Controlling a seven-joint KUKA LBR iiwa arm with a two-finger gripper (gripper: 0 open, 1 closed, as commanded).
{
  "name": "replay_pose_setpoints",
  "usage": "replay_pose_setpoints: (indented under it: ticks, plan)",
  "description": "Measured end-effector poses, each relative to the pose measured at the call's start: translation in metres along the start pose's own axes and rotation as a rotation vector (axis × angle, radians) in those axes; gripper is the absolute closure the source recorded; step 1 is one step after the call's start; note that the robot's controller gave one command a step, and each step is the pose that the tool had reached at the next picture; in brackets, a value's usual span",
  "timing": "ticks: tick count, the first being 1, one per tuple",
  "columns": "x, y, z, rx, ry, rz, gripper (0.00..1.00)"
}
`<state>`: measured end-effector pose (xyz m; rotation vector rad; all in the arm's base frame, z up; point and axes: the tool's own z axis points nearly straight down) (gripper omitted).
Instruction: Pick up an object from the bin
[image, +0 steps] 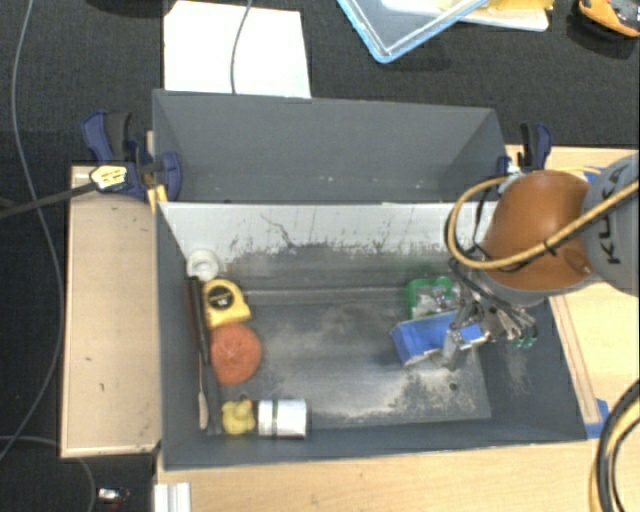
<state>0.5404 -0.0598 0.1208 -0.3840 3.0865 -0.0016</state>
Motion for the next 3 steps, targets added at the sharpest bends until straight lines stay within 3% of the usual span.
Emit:
replay_pose_setpoints:
  ticks: [1, 2, 3]
  plan:
    - [0.000, 0.000, 0.000, 0.000, 0.000, 0.000, 1.00]
    - [0.002, -0.001, -0.063, -0.003, 0.006, -0.008, 1.00]
    - [0.000, 0.022, -0.140, -0.004, 0.009, 0.019, 1.00]
